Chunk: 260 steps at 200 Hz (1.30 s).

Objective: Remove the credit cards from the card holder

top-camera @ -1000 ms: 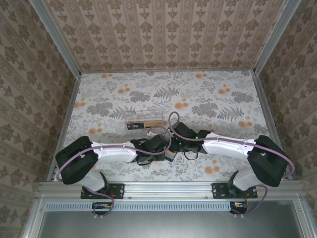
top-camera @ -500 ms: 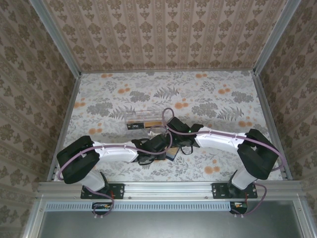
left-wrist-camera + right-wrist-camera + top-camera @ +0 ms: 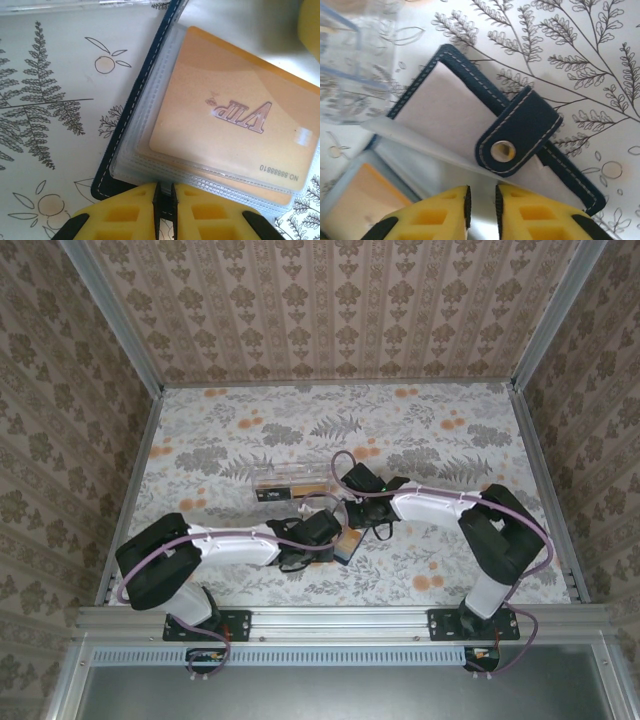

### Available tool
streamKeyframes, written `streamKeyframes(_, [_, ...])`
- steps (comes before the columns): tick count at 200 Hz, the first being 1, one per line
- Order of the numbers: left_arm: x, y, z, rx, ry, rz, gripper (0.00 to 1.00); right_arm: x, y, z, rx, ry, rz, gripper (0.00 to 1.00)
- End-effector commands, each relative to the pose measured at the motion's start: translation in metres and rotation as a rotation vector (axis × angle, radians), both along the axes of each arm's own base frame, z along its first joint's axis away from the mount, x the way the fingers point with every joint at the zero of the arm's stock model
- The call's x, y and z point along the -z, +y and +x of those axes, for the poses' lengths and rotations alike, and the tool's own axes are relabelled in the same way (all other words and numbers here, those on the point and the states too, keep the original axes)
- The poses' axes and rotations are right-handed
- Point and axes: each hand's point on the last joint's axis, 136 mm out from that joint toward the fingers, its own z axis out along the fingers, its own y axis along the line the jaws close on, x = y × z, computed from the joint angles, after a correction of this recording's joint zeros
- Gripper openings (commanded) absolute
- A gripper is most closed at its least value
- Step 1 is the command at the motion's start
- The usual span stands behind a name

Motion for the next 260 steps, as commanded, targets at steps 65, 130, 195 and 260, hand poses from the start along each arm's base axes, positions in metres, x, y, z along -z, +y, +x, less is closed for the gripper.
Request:
streamKeyframes(65, [0.008, 0.033, 0.025, 0.038, -0.035, 0.154, 0.17, 0.032, -0.016, -0.054, 0.080, 0.166, 0.115, 0.19])
streamKeyframes(130, [-0.014, 0.038, 0.031, 0.086, -0.092, 0.130, 0.18, 0.015, -0.005, -0.081, 0.144, 0.128, 0.204, 0.22])
streamKeyframes(195, [-0.039, 0.018, 0.017, 0.126, -0.143, 0.036, 0.16, -0.026, 0.018, -0.062, 0.082, 0.058, 0.273, 0.26])
streamKeyframes(260, [-0.010, 0.009, 0.011, 0.138, -0.080, 0.082, 0.13, -0.018, 0.038, -0.052, 0.034, 0.094, 0.283, 0.25])
